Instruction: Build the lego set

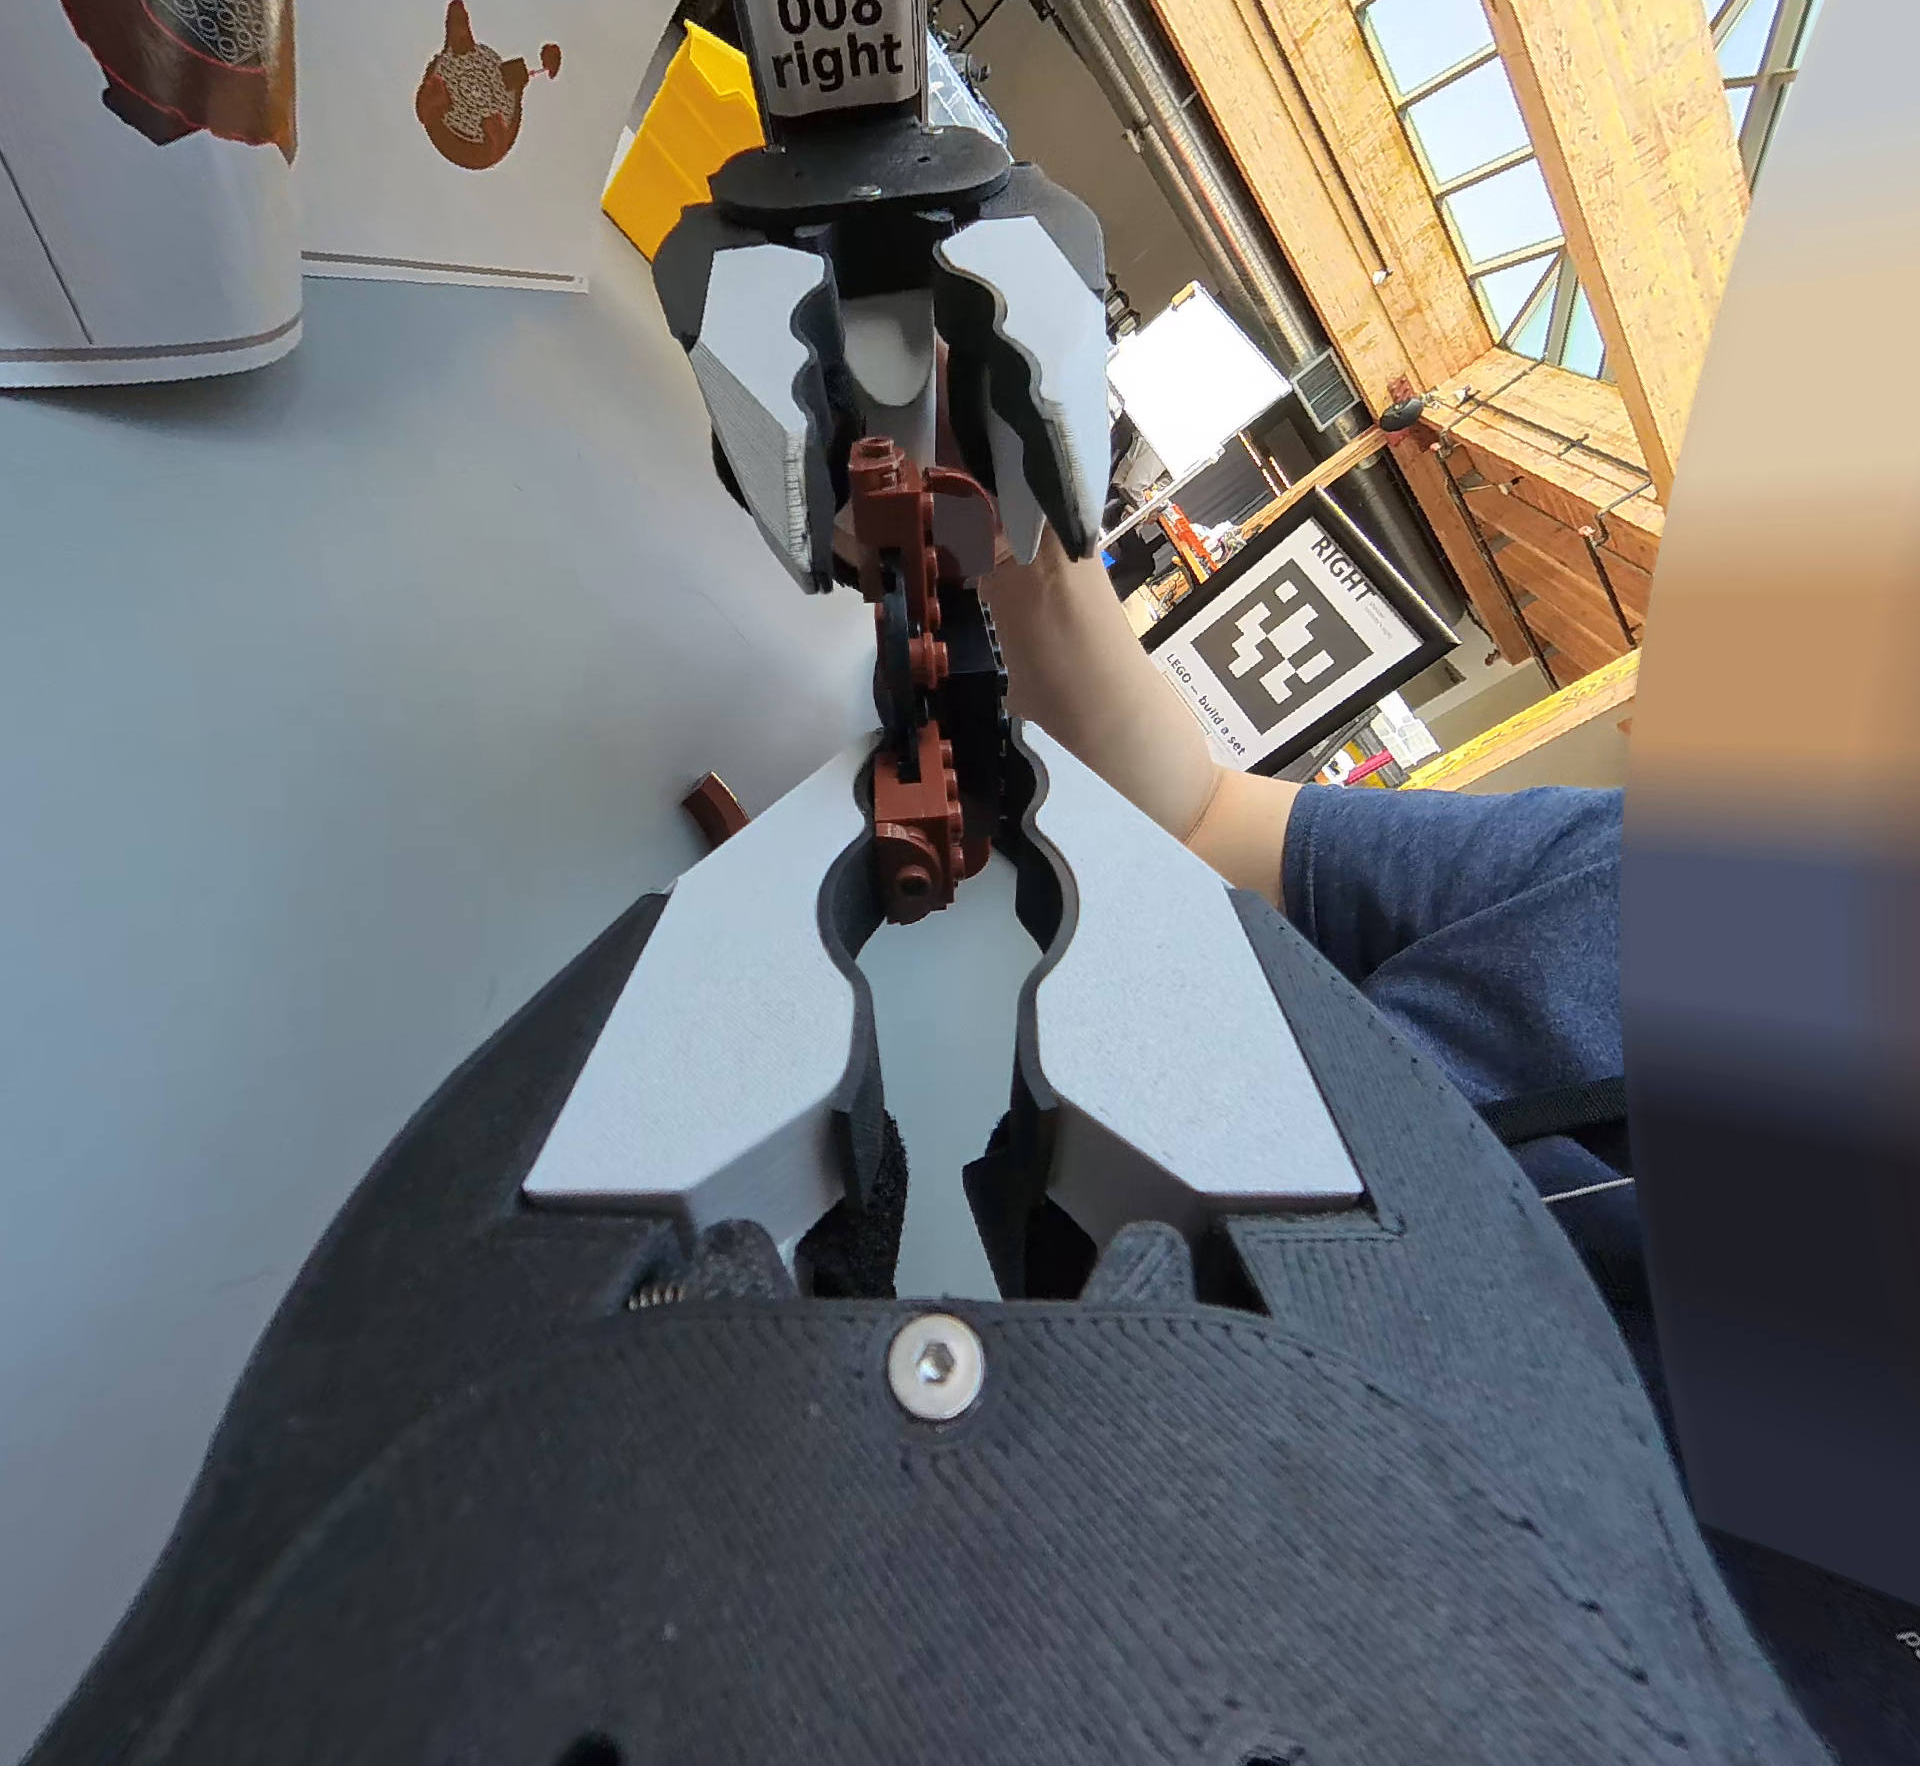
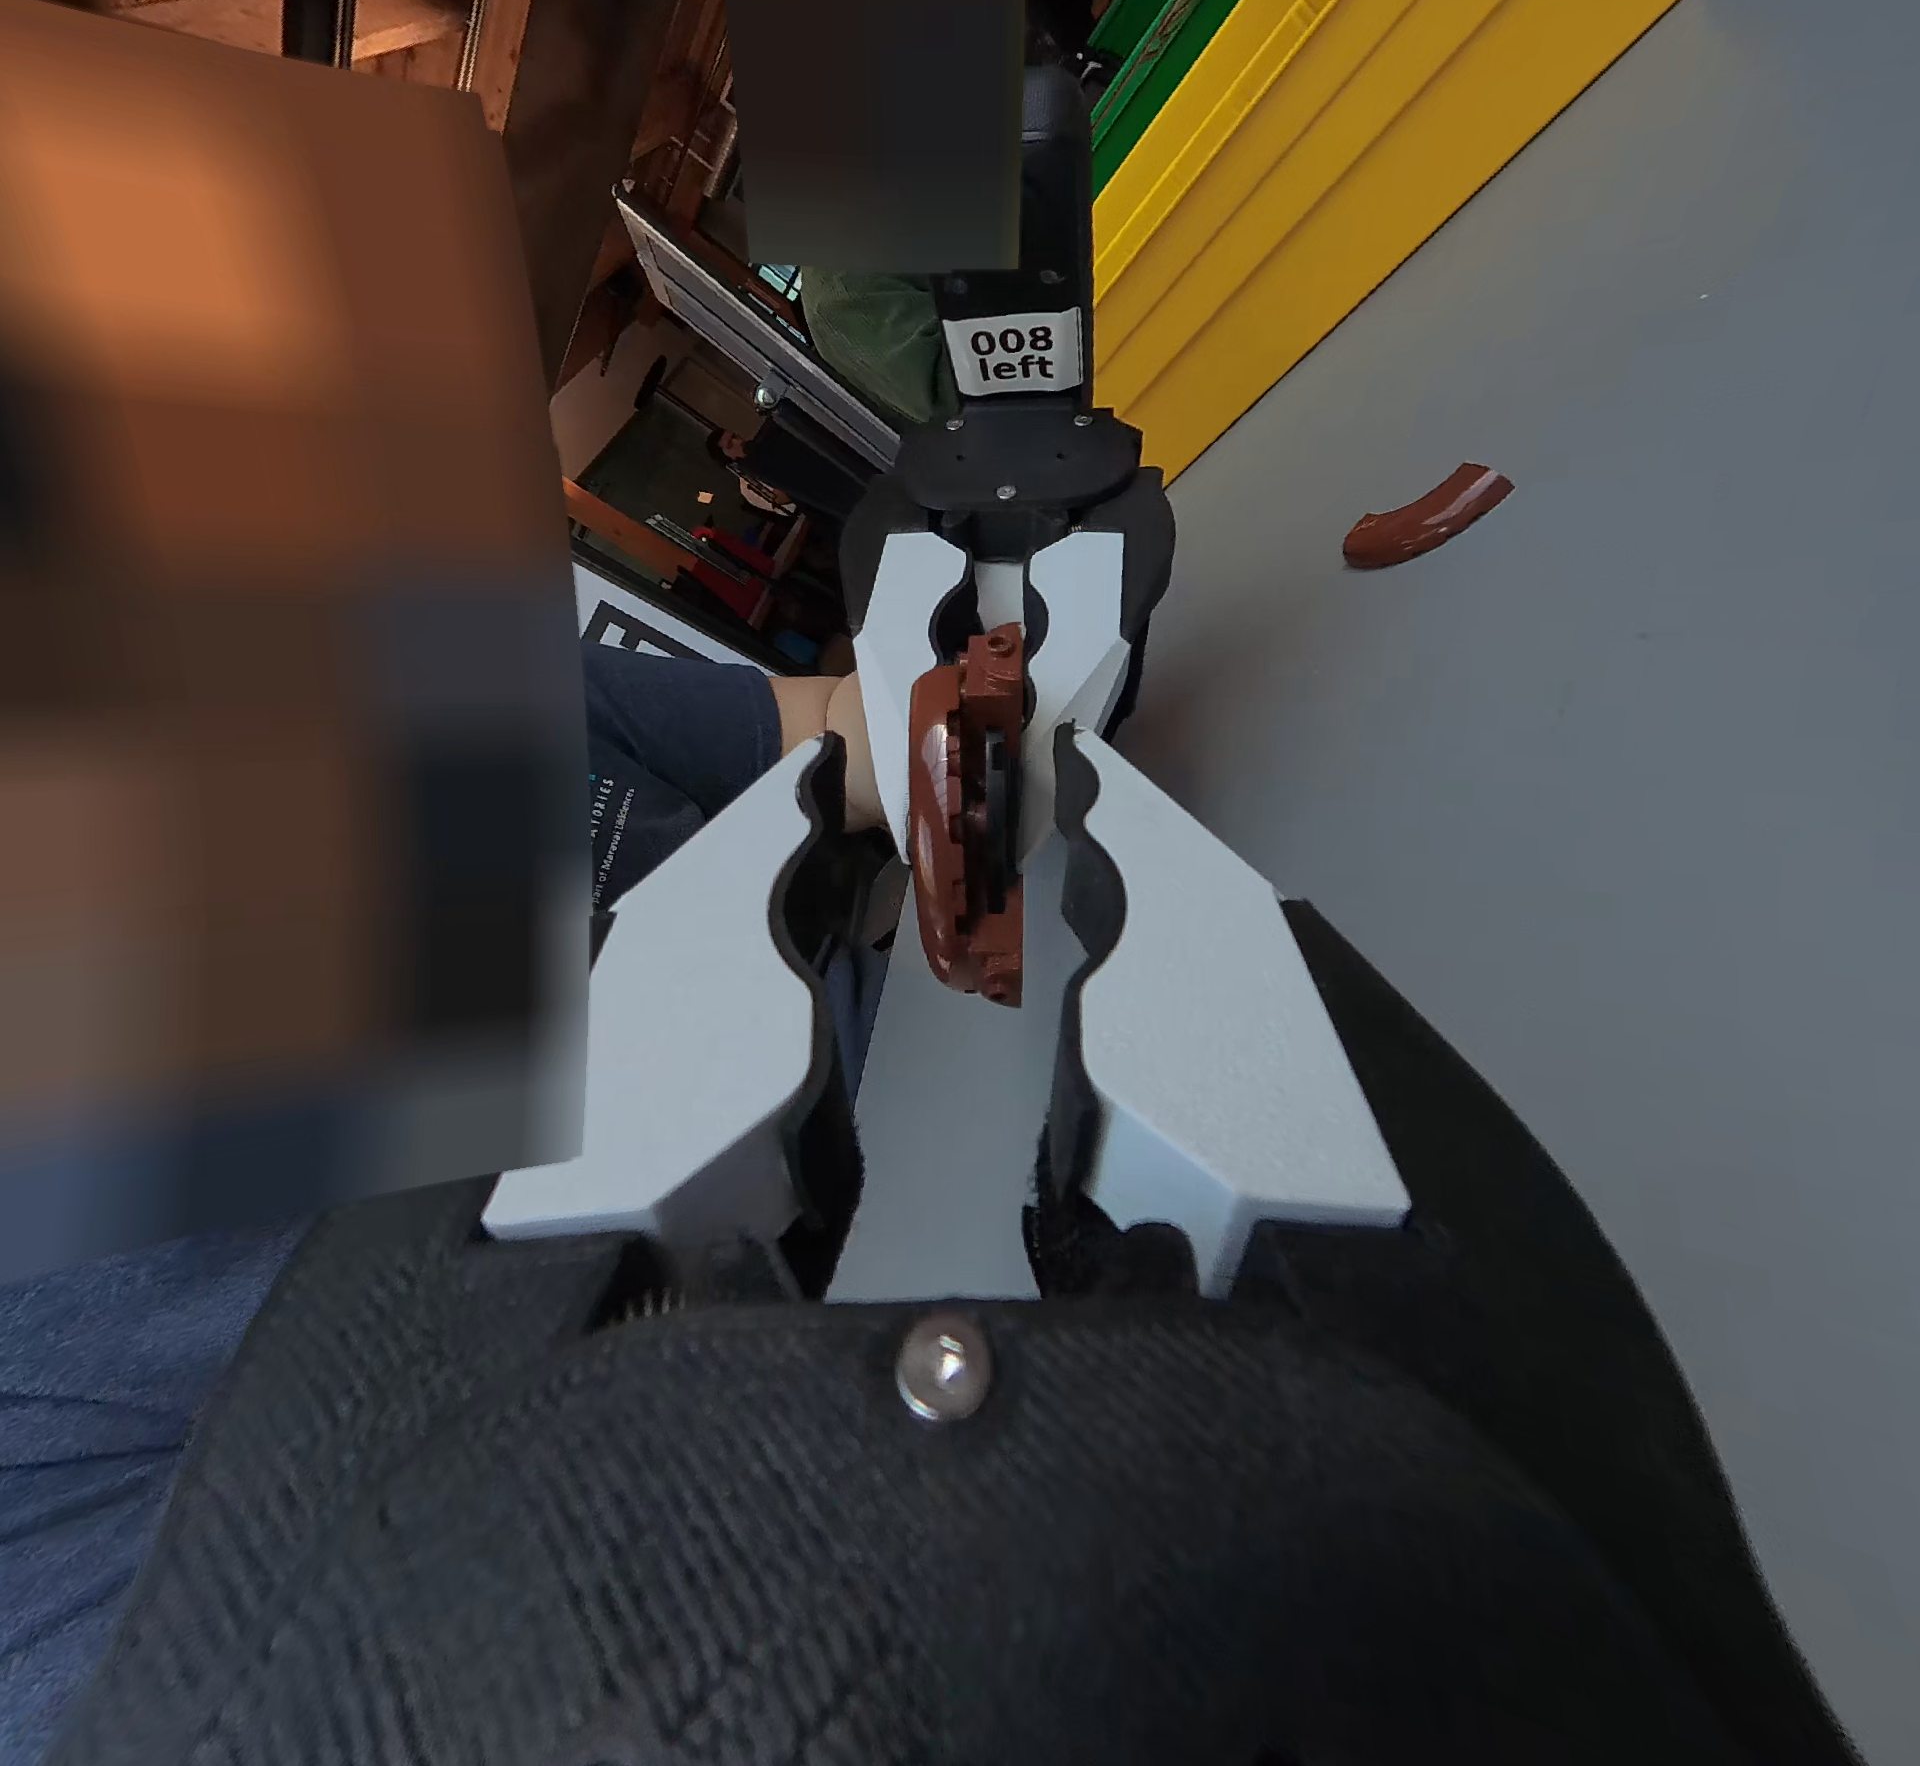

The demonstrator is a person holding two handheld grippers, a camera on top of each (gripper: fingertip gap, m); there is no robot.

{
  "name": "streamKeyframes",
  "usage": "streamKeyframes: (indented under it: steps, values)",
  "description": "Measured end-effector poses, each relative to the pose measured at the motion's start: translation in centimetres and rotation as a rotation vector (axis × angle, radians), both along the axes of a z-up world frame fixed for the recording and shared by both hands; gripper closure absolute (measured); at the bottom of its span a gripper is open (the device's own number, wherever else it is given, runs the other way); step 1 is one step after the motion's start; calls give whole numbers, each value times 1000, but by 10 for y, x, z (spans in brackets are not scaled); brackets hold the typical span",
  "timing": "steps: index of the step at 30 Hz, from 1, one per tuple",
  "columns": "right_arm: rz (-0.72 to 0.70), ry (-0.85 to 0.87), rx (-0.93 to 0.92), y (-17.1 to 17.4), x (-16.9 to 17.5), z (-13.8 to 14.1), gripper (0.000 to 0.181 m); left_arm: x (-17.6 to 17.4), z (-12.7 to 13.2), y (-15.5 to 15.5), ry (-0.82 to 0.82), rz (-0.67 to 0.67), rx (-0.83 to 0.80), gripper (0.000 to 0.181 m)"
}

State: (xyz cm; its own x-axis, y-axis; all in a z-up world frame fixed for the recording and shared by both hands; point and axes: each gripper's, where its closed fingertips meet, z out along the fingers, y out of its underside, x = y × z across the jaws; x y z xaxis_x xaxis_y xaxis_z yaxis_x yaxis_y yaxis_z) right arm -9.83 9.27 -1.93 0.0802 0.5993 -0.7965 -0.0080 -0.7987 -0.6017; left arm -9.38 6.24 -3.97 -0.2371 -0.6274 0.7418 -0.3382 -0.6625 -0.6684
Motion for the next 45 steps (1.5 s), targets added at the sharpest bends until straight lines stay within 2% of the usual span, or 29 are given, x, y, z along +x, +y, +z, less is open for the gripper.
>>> streamKeyframes:
  steps: [2, 4, 26, 29, 31, 33, 36, 38, 40, 42, 45]
  values:
    - [-1, 3, -8, 1, -2, -1, 142, 1, -3, -3, 18, -7, 32, 164]
    - [19, 2, -10, -1, -2, -3, 161, 2, -6, -5, 37, -9, 64, 164]
    - [39, -72, 61, -5, -4, -9, 162, 2, -12, -7, 65, -6, 154, 164]
    - [21, -82, 216, -7, -7, 6, 160, 1, -1, -7, 1, -2, 206, 164]
    - [14, -96, 334, -13, -11, 21, 141, -1, 9, -4, -55, 24, 272, 164]
    - [14, -143, 474, -21, -16, 30, 133, -4, 17, -3, -112, 49, 387, 164]
    - [34, -243, 632, -31, -21, 33, 131, -8, 26, -12, -180, 52, 605, 164]
    - [36, -281, 723, -37, -26, 38, 135, -9, 31, -21, -226, 63, 751, 164]
    - [65, -316, 858, -48, -31, 43, 162, -9, 34, -28, -256, 80, 851, 164]
    - [44, -361, 984, -52, -34, 48, 162, -11, 39, -32, -288, 93, 888, 164]
    - [62, -442, 1078, -59, -36, 49, 161, -13, 41, -37, -315, 84, 950, 164]
